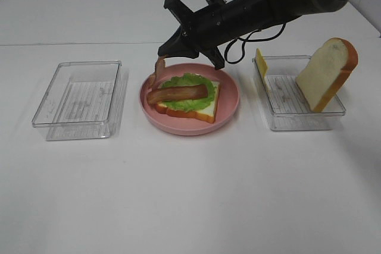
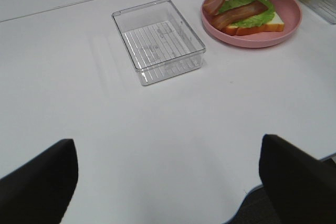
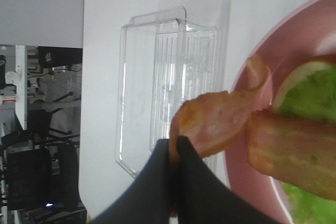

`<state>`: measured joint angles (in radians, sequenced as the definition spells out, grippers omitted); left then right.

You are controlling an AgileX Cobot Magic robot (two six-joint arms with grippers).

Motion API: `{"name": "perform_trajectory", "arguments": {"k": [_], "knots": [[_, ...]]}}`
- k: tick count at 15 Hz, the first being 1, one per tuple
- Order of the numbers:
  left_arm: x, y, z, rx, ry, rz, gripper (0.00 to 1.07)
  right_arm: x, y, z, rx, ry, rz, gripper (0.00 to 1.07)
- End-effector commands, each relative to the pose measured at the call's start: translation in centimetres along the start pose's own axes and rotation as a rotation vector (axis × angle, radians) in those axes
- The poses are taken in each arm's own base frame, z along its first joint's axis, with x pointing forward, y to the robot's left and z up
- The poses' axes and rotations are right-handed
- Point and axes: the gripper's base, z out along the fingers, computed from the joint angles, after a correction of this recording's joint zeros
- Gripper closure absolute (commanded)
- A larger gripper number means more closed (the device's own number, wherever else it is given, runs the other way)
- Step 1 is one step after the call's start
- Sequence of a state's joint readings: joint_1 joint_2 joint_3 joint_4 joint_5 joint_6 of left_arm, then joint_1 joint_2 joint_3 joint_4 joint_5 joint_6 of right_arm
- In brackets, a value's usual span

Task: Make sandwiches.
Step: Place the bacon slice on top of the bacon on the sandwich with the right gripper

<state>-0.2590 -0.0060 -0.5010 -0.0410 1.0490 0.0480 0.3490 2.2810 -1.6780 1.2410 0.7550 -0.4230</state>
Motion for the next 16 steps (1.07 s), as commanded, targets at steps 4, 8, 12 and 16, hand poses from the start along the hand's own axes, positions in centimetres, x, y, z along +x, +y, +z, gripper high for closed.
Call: {"name": "perform_trajectory", "arguments": {"k": [4,8,12,16], "knots": [[0.1,-0.1,-0.3,0.0,-0.029,-0.002,0.18,0.1,-0.5,-2.3,0.239,0.044,-0.053,1.07],[0.1,-0.1,-0.3,0.0,-0.029,-0.002,0.18,0.4,-0.8,-3.5,0.387,0.075,-0.075,1.07],[0.1,-0.1,-0.3,0.0,-0.029,-0.002,0.18,0.5,-1.0,-3.5,0.418,0.093,-0.072,0.86],[0.1,-0.1,-0.3,0.0,-0.029,-0.002,0.18,0.9,-1.0,-3.6,0.418,0.137,-0.089,0.26]]}}
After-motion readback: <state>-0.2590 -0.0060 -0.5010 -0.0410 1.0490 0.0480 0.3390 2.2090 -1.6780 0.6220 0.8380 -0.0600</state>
